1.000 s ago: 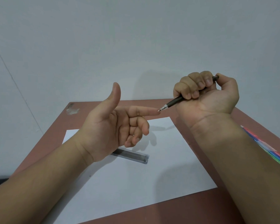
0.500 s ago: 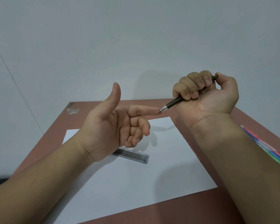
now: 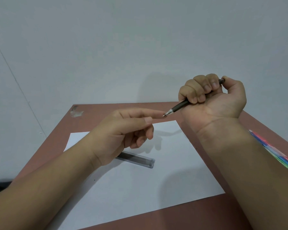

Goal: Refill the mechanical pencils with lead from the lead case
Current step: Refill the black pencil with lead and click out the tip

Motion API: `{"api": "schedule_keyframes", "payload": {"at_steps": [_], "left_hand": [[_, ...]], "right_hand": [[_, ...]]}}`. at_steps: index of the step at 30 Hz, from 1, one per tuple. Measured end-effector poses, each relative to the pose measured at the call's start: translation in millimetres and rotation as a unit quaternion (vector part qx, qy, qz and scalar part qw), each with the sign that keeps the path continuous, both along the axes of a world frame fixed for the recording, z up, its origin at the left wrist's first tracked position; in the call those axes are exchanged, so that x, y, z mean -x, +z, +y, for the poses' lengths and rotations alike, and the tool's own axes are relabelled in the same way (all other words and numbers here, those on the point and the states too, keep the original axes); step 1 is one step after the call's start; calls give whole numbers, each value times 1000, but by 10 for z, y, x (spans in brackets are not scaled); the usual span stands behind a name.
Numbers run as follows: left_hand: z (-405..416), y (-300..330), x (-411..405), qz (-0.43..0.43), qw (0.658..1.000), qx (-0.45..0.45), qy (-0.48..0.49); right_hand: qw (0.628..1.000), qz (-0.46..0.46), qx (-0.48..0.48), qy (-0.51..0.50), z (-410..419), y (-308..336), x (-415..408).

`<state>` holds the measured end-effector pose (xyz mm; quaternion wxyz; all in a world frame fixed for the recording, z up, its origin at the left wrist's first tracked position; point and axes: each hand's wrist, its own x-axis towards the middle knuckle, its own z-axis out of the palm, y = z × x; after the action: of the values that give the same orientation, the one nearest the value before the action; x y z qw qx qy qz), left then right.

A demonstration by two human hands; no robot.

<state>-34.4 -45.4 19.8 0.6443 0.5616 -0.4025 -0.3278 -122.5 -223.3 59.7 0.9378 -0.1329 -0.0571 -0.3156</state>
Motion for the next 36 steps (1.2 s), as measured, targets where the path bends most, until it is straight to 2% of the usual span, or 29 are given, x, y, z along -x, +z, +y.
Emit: {"api": "schedule_keyframes", "payload": {"at_steps": [12,36], "left_hand": [[-33,20,70,-31,998,3,61],[-63,61,148,-25,995,25,92]], "right_hand": [[1000,-4,-3,10,30,1,3],[1000,-3,8,21,72,-2,-1]]}}
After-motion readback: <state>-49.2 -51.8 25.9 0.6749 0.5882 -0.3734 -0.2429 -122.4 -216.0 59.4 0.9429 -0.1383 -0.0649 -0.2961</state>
